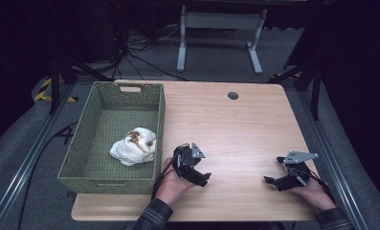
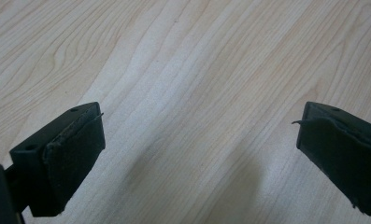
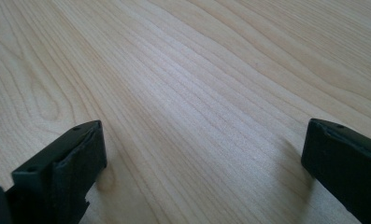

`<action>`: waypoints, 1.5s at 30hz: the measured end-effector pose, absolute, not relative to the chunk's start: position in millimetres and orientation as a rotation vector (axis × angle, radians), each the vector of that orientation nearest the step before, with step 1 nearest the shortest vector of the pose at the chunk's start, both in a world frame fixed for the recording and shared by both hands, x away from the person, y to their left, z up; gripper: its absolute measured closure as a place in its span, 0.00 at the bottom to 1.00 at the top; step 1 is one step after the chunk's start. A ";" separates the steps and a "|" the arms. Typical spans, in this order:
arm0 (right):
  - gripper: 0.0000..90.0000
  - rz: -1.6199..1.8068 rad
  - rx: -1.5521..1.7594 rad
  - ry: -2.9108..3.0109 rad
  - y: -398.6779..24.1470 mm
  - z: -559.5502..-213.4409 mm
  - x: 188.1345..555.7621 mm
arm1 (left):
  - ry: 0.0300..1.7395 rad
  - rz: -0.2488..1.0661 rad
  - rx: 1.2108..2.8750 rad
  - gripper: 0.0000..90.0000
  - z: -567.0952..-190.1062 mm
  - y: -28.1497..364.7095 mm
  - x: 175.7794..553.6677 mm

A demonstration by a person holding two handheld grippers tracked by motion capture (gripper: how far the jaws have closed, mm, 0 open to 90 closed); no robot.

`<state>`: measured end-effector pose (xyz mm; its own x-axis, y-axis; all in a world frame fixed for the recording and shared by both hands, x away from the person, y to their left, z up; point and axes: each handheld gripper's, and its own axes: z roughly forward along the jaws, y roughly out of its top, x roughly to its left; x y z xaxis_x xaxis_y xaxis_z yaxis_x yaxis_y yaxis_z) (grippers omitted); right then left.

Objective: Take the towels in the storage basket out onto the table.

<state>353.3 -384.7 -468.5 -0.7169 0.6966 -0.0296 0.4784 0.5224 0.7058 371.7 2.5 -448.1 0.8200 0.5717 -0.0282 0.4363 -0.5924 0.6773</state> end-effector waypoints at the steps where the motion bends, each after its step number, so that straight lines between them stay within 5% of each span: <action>1: 0.00 0.998 0.981 2.458 -384.7 -468.5 353.3 | 0.741 0.250 2.297 0.02 -447.5 2.5 371.5; 45: 0.00 0.999 0.980 2.457 -384.6 -468.5 353.3 | 0.748 0.221 2.268 0.02 -412.7 6.0 379.3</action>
<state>353.3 -384.6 -468.5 -0.7167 0.6968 -0.0298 0.4784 0.5222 0.7060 379.3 6.0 -412.7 0.8162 0.5747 -0.0595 0.4500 -0.5677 0.6894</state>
